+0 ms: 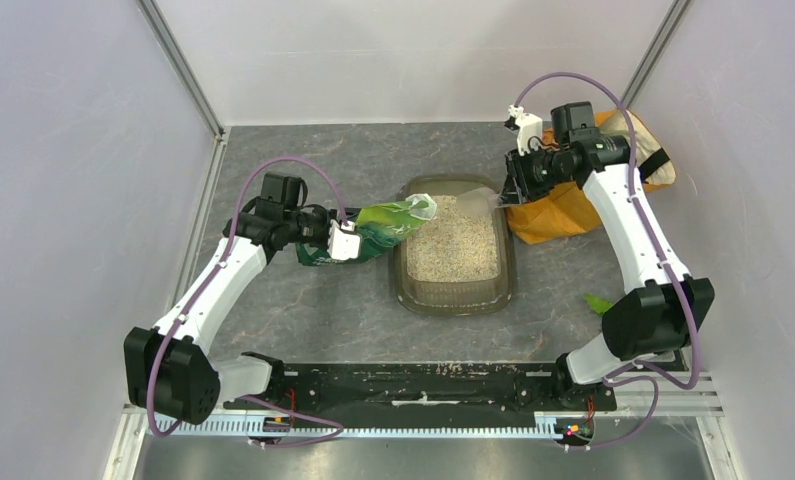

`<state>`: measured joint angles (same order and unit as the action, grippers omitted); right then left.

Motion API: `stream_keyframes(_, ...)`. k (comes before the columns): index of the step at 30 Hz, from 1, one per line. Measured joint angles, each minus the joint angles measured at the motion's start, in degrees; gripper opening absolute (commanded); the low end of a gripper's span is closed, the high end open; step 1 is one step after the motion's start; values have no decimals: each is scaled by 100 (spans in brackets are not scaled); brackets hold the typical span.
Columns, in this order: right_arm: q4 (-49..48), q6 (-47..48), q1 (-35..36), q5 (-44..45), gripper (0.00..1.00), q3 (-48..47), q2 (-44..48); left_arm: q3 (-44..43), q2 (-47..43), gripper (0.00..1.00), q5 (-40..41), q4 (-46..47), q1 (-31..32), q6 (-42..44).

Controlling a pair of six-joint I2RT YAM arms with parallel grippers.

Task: Fill the litter box with clean litter

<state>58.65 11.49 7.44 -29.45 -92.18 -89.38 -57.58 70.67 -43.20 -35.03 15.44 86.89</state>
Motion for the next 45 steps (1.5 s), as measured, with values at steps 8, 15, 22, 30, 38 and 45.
stream_keyframes(8,566,555,-17,-109,0,-387,166,0,0,2,0,-2,0,9)
stream_keyframes(15,1073,767,-7,-1377,0,-1108,166,0,-15,2,-20,-98,0,153)
stream_keyframes(22,1344,944,184,-1755,0,-1237,-17,-22,-35,2,-42,-254,0,291)
stream_keyframes(30,1169,1010,562,-1674,0,-1263,-420,-22,-70,2,-46,-299,0,363)
stream_keyframes(38,769,717,1150,-1311,0,-1263,-785,-20,-258,2,0,-479,0,428)
stream_keyframes(45,544,-98,2009,-850,0,-1657,-1276,129,-970,2,245,-957,-39,721)
